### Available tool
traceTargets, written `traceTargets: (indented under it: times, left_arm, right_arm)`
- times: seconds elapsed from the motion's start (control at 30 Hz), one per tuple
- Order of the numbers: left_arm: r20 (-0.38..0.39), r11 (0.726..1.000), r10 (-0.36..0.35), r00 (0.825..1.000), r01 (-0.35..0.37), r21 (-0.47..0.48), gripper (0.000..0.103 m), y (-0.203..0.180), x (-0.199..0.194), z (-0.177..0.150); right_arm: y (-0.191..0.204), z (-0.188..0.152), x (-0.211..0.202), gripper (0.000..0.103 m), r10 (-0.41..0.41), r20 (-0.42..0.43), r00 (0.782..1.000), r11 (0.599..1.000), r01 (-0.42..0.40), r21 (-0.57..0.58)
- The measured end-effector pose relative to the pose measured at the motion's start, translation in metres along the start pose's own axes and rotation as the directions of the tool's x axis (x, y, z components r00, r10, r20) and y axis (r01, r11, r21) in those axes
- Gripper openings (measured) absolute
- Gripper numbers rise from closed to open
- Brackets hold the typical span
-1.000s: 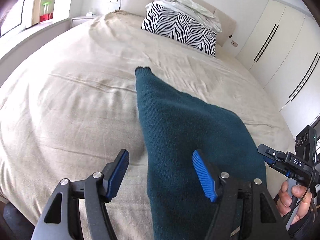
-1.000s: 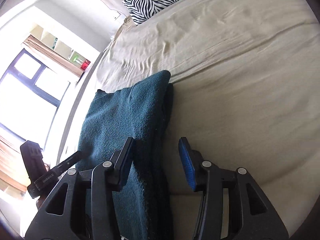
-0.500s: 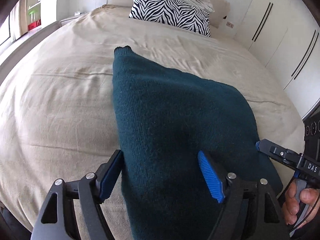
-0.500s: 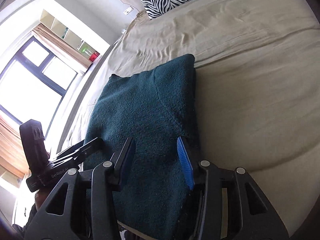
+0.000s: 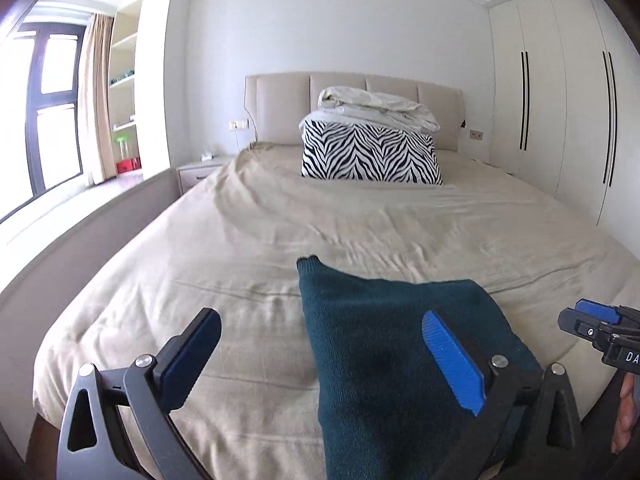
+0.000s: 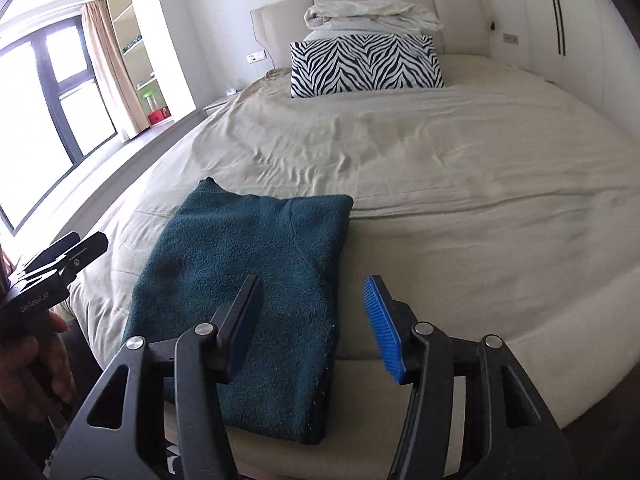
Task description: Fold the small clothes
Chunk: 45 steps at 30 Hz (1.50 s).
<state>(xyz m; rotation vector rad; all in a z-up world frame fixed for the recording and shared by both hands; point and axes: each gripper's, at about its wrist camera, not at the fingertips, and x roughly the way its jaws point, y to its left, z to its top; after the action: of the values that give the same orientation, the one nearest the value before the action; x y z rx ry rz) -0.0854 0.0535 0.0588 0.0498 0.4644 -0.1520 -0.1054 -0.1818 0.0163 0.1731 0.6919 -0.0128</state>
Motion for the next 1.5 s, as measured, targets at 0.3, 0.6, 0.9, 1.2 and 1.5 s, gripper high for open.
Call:
traceTargets:
  times: [0.3,0.6,0.9,1.2,1.5]
  left_arm:
    - [0.031,0.997,0.066,0.997,-0.067,0.031,0.103,-0.004,-0.034,0.047]
    - [-0.282,0.996,-0.011,0.959,-0.015,-0.092,0.103,0.002,0.013,0.015]
    - [-0.424,0.997,-0.03,0.905,-0.001,-0.074,0.103,-0.02,0.038,-0.031]
    - [-0.46,0.998,-0.014,0.888,-0.018,-0.065,0.103,-0.018,0.047,-0.046]
    - [-0.472,0.997,-0.01,0.881,-0.025,-0.068,0.103,-0.014,0.05,-0.048]
  right_arm:
    - [0.026,0.03,-0.092,0.102,-0.128,0.355,0.926,0.987,0.153,-0.044]
    - [0.056,0.044,-0.098,0.102,-0.093,0.22,0.971,0.984,0.123,-0.128]
    - [0.027,0.008,-0.022,0.102,-0.222,-0.154,0.963,0.973,0.229,0.027]
    - [0.025,-0.009,-0.003,0.102,-0.232,-0.225,0.946,0.97,0.243,0.021]
    - [0.028,-0.01,0.001,0.102,-0.233,-0.239,0.943,0.971,0.24,-0.003]
